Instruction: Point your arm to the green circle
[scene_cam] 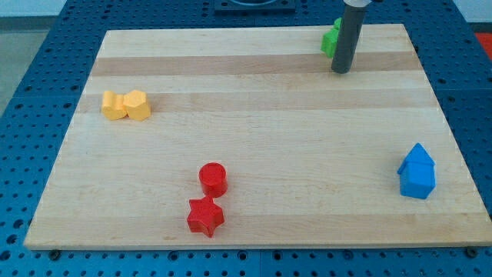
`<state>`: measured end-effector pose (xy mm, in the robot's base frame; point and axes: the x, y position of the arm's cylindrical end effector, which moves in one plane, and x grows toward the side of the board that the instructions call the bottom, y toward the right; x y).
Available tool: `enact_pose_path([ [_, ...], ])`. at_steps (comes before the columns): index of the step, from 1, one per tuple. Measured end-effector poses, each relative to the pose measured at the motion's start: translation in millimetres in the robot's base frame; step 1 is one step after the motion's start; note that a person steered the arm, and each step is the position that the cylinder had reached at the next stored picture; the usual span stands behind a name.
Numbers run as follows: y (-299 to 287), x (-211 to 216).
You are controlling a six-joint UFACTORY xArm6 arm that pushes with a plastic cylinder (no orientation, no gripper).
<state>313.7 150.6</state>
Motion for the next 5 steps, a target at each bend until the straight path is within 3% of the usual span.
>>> enact_pose_path([
  [2,10,-12],
  [3,53,-45],
  [5,74,-106],
])
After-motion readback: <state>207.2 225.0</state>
